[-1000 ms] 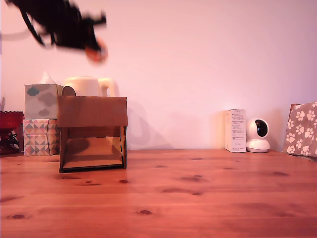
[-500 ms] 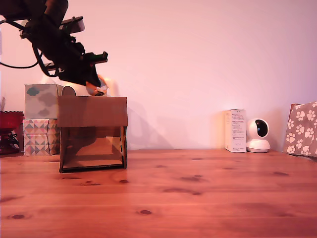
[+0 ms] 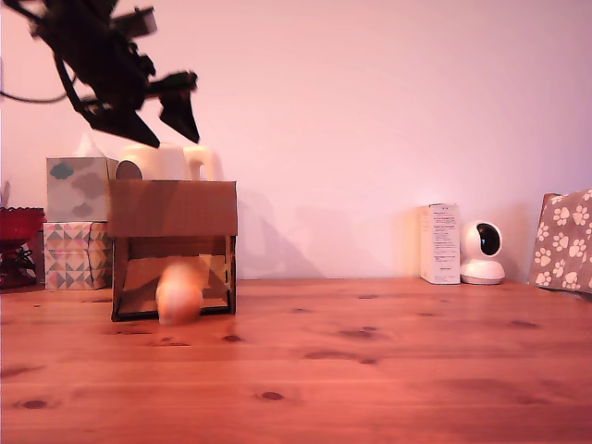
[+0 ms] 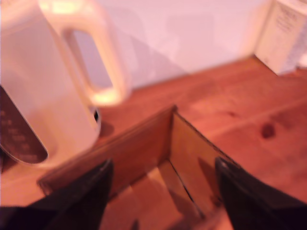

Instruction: Drop the footbag into the cardboard dice tower

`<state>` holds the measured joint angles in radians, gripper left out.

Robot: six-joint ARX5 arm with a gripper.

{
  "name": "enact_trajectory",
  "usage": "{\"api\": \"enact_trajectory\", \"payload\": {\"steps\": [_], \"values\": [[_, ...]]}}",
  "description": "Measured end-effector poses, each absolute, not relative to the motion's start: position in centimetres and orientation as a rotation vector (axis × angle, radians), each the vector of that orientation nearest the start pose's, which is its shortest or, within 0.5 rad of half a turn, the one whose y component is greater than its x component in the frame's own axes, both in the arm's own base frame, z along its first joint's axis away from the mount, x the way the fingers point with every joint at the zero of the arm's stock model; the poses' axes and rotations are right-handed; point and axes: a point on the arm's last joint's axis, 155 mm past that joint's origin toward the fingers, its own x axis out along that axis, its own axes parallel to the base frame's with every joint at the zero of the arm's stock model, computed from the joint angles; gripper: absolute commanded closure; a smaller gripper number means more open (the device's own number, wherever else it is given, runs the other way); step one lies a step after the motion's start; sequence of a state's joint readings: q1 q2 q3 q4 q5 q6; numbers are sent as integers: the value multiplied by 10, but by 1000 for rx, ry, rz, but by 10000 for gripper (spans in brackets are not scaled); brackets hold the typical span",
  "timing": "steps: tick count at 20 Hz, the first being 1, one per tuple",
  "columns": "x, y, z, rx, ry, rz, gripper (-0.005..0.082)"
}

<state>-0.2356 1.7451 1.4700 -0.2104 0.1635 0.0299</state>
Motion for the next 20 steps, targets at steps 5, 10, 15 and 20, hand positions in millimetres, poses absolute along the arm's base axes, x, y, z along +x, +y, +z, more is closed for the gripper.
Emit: {"api": "enact_trajectory", "payload": {"steps": [5,10,15,20], "values": [[468,-167,282,27,480,-515,793],[436,-171,290,40,405,-546,793],[394,-163,235,27,419,-551,793],[362,-154,223,1,373,-547,793]]}}
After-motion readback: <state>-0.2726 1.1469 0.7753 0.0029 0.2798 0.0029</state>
